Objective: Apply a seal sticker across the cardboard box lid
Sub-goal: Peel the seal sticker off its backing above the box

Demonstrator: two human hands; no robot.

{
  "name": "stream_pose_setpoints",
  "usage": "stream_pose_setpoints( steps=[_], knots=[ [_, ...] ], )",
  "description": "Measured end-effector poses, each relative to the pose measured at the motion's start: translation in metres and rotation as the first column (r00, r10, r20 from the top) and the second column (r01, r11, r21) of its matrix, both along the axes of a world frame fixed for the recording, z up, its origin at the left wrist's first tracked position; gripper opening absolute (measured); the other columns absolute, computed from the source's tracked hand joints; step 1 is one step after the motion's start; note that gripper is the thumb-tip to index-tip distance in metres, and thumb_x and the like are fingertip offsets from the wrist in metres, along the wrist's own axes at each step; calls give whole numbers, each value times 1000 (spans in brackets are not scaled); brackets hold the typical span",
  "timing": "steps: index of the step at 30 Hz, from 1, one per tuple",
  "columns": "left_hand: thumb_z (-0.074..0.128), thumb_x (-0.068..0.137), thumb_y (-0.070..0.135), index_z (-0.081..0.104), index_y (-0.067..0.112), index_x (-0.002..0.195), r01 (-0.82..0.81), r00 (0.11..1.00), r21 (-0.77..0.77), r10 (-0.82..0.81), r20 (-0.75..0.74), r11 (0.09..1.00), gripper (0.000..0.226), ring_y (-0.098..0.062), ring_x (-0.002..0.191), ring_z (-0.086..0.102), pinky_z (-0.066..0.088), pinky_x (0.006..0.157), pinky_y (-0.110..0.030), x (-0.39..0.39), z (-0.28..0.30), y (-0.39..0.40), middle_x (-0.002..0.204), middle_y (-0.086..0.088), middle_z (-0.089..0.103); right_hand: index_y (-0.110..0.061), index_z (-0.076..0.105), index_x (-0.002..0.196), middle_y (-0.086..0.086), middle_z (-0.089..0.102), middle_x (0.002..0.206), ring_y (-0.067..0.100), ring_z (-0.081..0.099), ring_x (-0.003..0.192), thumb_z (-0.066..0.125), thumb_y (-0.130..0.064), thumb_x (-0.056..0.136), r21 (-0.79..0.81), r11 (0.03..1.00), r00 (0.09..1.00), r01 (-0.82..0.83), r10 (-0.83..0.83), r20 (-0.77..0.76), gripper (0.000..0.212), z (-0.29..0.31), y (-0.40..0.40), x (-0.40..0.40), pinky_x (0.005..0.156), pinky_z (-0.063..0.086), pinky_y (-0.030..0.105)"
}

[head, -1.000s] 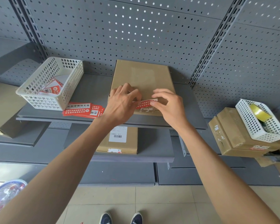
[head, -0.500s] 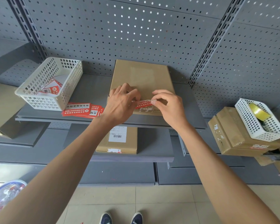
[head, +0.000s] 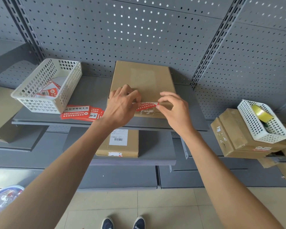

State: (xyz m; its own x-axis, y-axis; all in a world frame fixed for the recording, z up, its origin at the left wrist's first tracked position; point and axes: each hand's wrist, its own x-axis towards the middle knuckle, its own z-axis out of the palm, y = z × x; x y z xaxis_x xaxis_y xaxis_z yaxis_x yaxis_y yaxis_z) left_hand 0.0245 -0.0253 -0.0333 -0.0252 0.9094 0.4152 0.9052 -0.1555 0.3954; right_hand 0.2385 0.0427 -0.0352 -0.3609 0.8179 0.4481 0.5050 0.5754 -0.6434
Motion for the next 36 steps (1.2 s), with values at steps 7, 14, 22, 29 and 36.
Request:
stream_pose_setpoints(
  steps=[7, 14, 22, 29, 36],
  knots=[
    [61, 94, 38, 58, 27, 115, -37, 996, -49, 33, -77, 998, 24, -32, 108, 54, 39, 93, -48, 12, 19, 5, 116, -3, 58, -9, 71, 82, 3, 70, 117, 0, 57, 106, 75, -9, 86, -7, 1000, 1000, 7, -7, -5, 6, 0, 0, -4, 96, 32, 3],
    [51, 102, 40, 61, 31, 117, -57, 980, -108, 35, -195, 993, 20, -33, 115, 51, 42, 89, -48, 22, 25, 11, 128, 0, 55, -10, 68, 82, 1, 68, 120, -7, 51, 108, 74, -11, 88, -28, 999, 999, -30, 30, 26, 8, 2, -3, -2, 95, 29, 0],
    [52, 103, 40, 59, 29, 121, -50, 978, -145, 19, -208, 988, 22, -35, 116, 50, 43, 92, -51, 21, 26, 8, 131, -1, 55, -13, 68, 103, -6, 71, 112, -3, 57, 103, 79, -17, 84, -53, 998, 998, 29, -32, -53, 22, 2, -10, -2, 91, 35, 1],
    [51, 103, 42, 57, 31, 122, -53, 980, -141, 24, -195, 989, 23, -34, 116, 50, 43, 92, -51, 20, 26, 8, 129, -1, 55, -9, 74, 82, 1, 70, 117, -8, 51, 105, 79, -18, 84, 12, 999, 999, 39, -39, 2, 11, -4, -7, -7, 93, 29, -1],
    [53, 102, 41, 50, 31, 132, -40, 990, -140, 21, -136, 989, 32, -33, 117, 50, 39, 94, -50, 15, 25, 8, 130, -1, 57, -9, 72, 80, 0, 68, 120, -4, 52, 105, 76, -19, 87, -22, 999, 999, 25, -25, 24, 14, -3, -7, -8, 93, 28, -1]
  ],
)
